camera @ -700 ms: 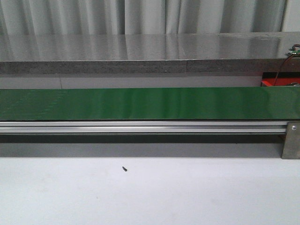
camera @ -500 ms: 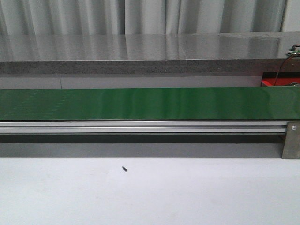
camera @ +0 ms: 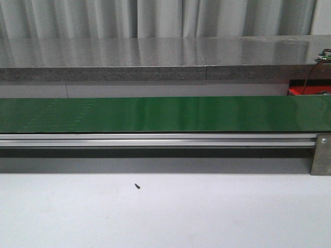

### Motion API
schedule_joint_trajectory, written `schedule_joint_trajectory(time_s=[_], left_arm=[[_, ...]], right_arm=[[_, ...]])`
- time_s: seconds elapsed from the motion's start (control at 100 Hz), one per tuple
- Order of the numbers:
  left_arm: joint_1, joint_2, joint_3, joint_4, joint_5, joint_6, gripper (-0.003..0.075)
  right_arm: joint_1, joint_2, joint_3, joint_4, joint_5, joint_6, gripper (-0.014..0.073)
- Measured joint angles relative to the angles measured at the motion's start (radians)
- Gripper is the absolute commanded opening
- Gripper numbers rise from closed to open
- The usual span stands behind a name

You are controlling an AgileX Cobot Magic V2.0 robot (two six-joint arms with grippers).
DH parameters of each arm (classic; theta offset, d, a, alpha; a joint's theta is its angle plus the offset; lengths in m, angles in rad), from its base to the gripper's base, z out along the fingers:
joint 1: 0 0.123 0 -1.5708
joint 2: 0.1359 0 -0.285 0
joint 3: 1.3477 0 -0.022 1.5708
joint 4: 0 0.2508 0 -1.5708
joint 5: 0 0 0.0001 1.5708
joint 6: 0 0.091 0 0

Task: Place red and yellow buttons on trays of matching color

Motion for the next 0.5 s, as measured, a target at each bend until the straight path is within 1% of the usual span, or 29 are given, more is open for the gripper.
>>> schedule_joint_trajectory(time_s=[0.2, 0.32, 0.4, 0.5], left_arm=[[0.0, 0.216, -0.268, -0.004, 0.215, 0.0, -0.002], [0.0, 0.343, -0.4, -0.004, 0.347, 0.0, -0.002], [0.0, 0.411, -0.459, -0.004, 0.421, 0.0, -0.002], [0.0, 0.476, -0.489, -0.016, 0.459, 0.0, -0.002]], right_arm=[[0.0, 0.0, 0.0, 0.0, 0.0, 0.0, -0.0068], [0.0, 0.0, 0.0, 0.0, 0.0, 0.0, -0.0068], [0.0, 0.0, 0.0, 0.0, 0.0, 0.0, -0.0068], [0.0, 0.0, 0.0, 0.0, 0.0, 0.0, -0.0068]])
